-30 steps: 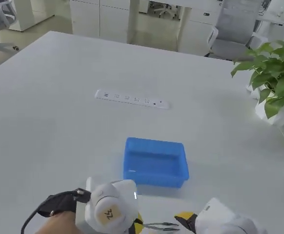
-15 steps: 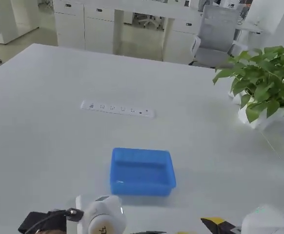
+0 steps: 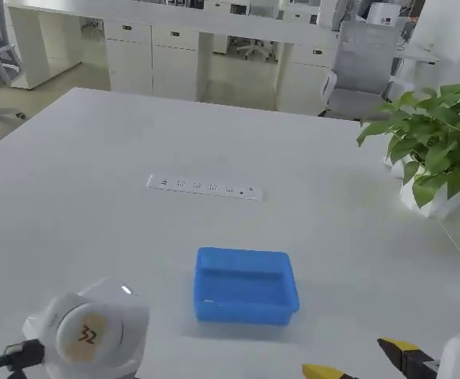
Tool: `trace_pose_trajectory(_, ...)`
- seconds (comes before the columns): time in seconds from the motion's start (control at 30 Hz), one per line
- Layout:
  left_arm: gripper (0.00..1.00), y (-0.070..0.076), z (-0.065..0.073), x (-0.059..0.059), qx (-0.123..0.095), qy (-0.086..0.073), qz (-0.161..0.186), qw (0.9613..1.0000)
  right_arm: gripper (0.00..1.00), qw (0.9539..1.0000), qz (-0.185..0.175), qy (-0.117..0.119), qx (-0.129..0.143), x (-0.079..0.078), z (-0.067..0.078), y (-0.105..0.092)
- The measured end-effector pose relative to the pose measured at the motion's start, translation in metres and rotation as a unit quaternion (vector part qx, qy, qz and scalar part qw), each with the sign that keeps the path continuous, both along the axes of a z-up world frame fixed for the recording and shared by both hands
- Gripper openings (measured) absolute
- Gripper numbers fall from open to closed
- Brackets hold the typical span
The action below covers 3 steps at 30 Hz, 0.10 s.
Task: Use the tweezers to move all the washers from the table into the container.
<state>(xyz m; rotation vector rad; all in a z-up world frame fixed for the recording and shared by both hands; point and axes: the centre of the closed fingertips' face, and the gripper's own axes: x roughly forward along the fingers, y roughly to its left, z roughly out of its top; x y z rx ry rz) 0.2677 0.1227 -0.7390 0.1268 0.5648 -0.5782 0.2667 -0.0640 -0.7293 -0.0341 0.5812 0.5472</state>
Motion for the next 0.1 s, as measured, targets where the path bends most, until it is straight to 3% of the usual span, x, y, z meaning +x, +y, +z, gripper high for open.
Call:
trace_pose_trajectory(0.03, 0.99, 0.0064, -0.001, -0.0013, 0.012, 0.0, 0.012, 0.9999, 0.7, 1.0, -0.002, 0.001, -0.002, -0.0005, -0.0013, -0.0009)
trace_pose_trajectory(0.1, 0.99, 0.0088, -0.0019, -0.0055, 0.015, 0.002, 0.012, 0.9998, 0.73, 1.0, -0.003, -0.001, -0.006, -0.0013, -0.0021, -0.002)
